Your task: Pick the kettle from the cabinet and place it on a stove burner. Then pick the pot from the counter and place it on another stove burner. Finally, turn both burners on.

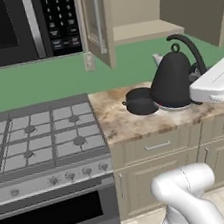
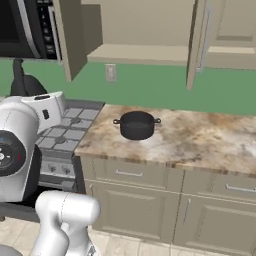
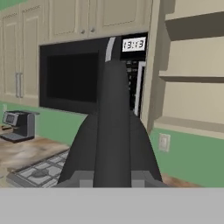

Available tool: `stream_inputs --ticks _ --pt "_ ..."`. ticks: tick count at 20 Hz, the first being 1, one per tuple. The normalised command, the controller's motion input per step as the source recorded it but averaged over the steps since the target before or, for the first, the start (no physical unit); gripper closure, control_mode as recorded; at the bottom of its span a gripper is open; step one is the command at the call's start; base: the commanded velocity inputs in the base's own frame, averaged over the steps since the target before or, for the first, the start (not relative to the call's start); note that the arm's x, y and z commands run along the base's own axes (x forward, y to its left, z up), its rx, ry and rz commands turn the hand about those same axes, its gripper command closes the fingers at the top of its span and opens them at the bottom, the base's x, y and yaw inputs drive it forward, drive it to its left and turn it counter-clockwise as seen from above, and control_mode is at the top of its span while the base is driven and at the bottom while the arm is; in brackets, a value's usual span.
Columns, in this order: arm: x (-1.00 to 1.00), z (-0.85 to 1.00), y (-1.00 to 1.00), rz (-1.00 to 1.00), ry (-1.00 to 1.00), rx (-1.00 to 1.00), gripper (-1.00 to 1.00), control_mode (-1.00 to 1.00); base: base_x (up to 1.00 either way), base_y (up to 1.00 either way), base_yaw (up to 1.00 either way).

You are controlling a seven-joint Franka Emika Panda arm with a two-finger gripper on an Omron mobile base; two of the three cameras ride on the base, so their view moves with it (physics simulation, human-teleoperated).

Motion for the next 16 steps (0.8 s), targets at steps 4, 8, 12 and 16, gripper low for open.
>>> stream_inputs --ticks 4,8,12,16 --pt "0.00 0.00 0.00 0.00 0.00 0.00 1.00 1.00 -0.45 0.45 0.00" --pt "0.00 0.00 0.00 0.00 0.00 0.00 1.00 1.00 -0.26 0.52 -0.04" --pt "0.00 0.00 0.00 0.00 0.00 0.00 1.00 1.00 -0.03 0.62 -0.09" --pt "0.00 0.00 0.00 0.00 0.00 0.00 1.00 1.00 0.00 0.70 -0.14"
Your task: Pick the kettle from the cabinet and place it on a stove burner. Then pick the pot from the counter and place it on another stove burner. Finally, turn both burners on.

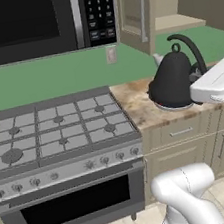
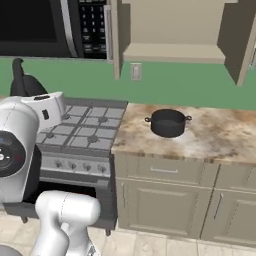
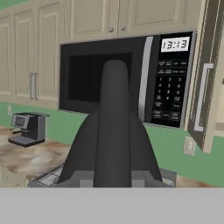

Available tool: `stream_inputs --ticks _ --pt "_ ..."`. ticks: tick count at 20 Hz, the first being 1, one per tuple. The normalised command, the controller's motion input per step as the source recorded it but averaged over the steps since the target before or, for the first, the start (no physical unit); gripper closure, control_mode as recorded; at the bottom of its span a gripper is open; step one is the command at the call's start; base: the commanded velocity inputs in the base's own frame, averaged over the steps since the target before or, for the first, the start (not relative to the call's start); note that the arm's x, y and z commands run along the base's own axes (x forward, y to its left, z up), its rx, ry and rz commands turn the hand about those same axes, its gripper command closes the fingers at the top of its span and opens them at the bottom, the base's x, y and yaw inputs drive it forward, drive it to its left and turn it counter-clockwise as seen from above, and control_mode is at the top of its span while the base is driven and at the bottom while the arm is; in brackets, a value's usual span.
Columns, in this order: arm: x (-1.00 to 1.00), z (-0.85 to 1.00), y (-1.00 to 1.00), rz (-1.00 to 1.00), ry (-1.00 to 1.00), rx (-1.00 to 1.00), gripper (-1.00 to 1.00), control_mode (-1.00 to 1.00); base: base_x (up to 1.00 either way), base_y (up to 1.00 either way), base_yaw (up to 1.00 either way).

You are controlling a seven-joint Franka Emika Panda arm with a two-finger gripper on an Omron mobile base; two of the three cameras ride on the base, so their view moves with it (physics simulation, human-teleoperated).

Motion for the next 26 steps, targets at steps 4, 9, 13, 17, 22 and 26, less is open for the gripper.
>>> stream_inputs --ticks 4,9,13,17,22,26 --pt "0.00 0.00 0.00 0.00 0.00 0.00 1.00 1.00 0.00 0.67 -0.18" --pt "0.00 0.00 0.00 0.00 0.00 0.00 1.00 1.00 0.02 0.51 -0.21" --pt "0.00 0.00 0.00 0.00 0.00 0.00 1.00 1.00 0.12 0.49 -0.25" --pt "0.00 0.00 0.00 0.00 0.00 0.00 1.00 1.00 0.08 0.69 -0.24" --pt "0.00 0.00 0.00 0.00 0.00 0.00 1.00 1.00 0.05 0.77 -0.20" --pt "0.00 0.00 0.00 0.00 0.00 0.00 1.00 1.00 0.11 0.60 -0.21"
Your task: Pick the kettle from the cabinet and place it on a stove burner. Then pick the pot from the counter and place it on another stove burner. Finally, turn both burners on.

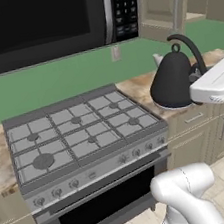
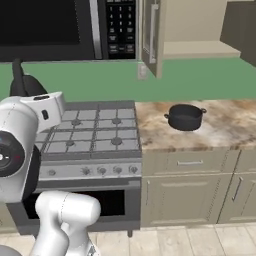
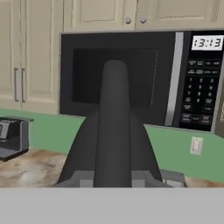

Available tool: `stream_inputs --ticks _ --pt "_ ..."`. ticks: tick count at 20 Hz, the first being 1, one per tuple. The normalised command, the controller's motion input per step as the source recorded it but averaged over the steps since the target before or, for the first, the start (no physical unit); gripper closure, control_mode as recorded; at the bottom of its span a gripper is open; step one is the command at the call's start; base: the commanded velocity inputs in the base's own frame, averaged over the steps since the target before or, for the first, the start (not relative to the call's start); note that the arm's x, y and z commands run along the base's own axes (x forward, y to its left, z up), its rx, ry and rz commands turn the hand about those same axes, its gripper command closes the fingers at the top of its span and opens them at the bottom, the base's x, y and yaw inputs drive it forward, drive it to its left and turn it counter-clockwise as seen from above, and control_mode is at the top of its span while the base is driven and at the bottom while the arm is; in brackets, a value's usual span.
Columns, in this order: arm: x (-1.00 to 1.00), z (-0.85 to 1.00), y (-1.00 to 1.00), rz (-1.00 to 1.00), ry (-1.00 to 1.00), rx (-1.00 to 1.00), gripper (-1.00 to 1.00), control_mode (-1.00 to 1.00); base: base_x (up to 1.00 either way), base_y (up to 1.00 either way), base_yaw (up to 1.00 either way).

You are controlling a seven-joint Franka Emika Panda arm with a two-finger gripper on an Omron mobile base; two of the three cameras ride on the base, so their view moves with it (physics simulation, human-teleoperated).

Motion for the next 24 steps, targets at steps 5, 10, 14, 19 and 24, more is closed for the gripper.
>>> stream_inputs --ticks 5,10,14,19,24 --pt "0.00 0.00 0.00 0.00 0.00 0.00 1.00 1.00 0.19 0.50 -0.23" --pt "0.00 0.00 0.00 0.00 0.00 0.00 1.00 1.00 0.25 0.45 -0.20" --pt "0.00 0.00 0.00 0.00 0.00 0.00 1.00 1.00 0.30 0.40 -0.15" --pt "0.00 0.00 0.00 0.00 0.00 0.00 1.00 1.00 0.31 0.38 -0.14" --pt "0.00 0.00 0.00 0.00 0.00 0.00 1.00 1.00 0.29 0.38 -0.14"
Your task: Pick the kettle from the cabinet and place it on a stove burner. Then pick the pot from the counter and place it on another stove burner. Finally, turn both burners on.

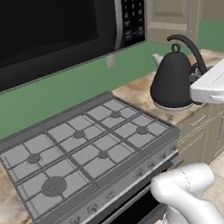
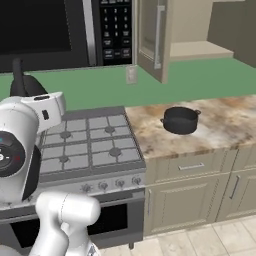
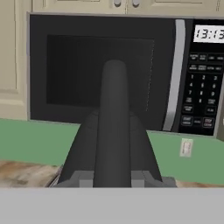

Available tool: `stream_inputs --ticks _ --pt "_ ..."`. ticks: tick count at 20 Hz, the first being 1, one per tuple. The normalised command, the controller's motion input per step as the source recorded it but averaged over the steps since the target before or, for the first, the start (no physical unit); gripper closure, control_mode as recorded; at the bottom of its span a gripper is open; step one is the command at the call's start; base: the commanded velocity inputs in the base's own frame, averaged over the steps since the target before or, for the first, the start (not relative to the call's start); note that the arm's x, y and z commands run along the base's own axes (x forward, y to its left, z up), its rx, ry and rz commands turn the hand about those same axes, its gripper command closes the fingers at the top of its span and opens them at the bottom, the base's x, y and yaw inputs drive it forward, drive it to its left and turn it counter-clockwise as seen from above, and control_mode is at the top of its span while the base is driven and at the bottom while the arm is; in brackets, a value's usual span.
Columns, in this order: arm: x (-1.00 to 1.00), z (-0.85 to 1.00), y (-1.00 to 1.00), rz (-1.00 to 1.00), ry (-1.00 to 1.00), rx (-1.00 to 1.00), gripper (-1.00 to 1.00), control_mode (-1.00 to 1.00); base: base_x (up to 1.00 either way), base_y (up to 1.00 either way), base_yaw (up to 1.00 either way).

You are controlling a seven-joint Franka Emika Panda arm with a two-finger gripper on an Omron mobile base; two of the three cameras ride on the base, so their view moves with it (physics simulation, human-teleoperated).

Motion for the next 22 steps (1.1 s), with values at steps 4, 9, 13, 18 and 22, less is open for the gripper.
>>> stream_inputs --ticks 4,9,13,18,22 --pt "0.00 0.00 0.00 0.00 0.00 0.00 1.00 1.00 0.25 0.38 -0.14" --pt "0.00 0.00 0.00 0.00 0.00 0.00 1.00 1.00 0.20 0.35 -0.13" --pt "0.00 0.00 0.00 0.00 0.00 0.00 1.00 1.00 0.07 0.18 -0.07" --pt "0.01 -0.04 0.00 0.00 0.01 0.00 1.00 -1.00 0.00 0.00 0.00" --pt "0.08 -0.18 0.00 0.00 0.00 0.00 1.00 -1.00 0.00 0.00 0.00"
